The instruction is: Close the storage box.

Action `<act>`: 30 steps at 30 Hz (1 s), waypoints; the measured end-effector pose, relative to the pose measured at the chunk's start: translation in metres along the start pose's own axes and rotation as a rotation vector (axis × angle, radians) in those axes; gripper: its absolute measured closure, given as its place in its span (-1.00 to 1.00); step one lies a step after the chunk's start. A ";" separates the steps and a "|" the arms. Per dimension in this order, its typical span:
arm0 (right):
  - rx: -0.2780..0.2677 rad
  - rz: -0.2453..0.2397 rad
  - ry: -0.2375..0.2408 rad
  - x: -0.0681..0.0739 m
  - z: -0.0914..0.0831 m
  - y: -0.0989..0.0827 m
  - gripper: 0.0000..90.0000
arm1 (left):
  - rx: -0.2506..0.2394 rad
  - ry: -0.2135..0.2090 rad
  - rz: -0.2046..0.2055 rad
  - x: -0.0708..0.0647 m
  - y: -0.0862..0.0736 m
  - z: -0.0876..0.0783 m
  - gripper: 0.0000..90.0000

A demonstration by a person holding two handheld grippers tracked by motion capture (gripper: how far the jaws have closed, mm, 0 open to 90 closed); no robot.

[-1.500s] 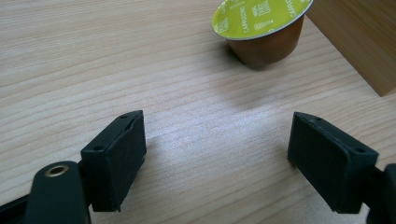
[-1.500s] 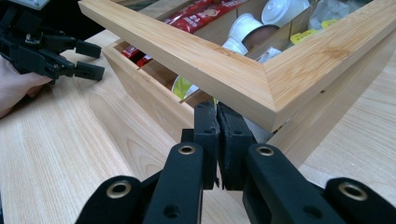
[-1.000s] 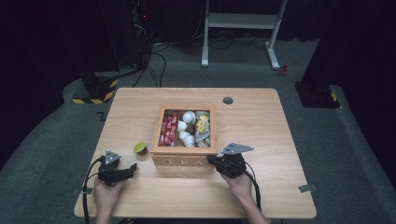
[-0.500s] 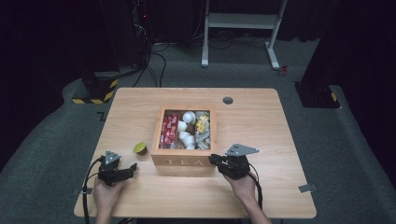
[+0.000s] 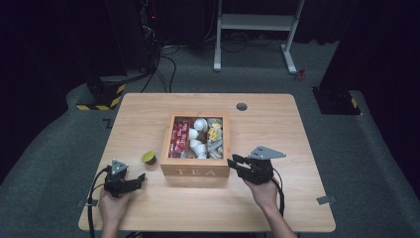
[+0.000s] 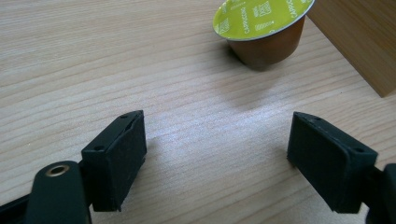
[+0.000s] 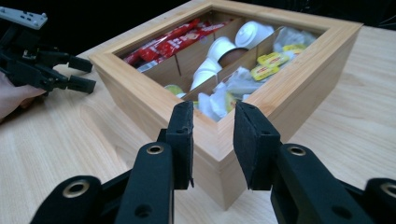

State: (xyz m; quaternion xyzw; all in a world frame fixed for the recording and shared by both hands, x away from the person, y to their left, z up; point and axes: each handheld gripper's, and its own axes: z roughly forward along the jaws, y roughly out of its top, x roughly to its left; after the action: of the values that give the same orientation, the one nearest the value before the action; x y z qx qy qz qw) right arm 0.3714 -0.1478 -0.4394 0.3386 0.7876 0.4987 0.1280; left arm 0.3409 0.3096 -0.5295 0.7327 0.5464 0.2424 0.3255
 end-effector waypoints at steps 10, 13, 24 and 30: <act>-0.016 -0.015 -0.026 -0.009 -0.011 0.014 0.47 | -0.002 0.000 -0.003 0.000 0.000 0.000 -0.56; -0.029 -0.009 -0.031 -0.012 -0.015 0.016 0.46 | 0.000 0.000 0.000 0.000 0.000 0.000 -0.56; -0.077 0.014 -0.065 -0.023 -0.033 0.020 0.46 | -0.001 0.000 -0.003 0.000 0.000 0.000 -0.56; -0.087 0.027 -0.081 -0.029 -0.040 0.019 0.45 | -0.001 0.001 -0.003 0.000 0.000 0.000 -0.56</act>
State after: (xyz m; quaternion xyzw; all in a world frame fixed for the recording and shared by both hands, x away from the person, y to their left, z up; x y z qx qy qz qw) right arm 0.3784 -0.1899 -0.4079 0.3633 0.7548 0.5198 0.1676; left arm 0.3410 0.3093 -0.5296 0.7314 0.5477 0.2425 0.3258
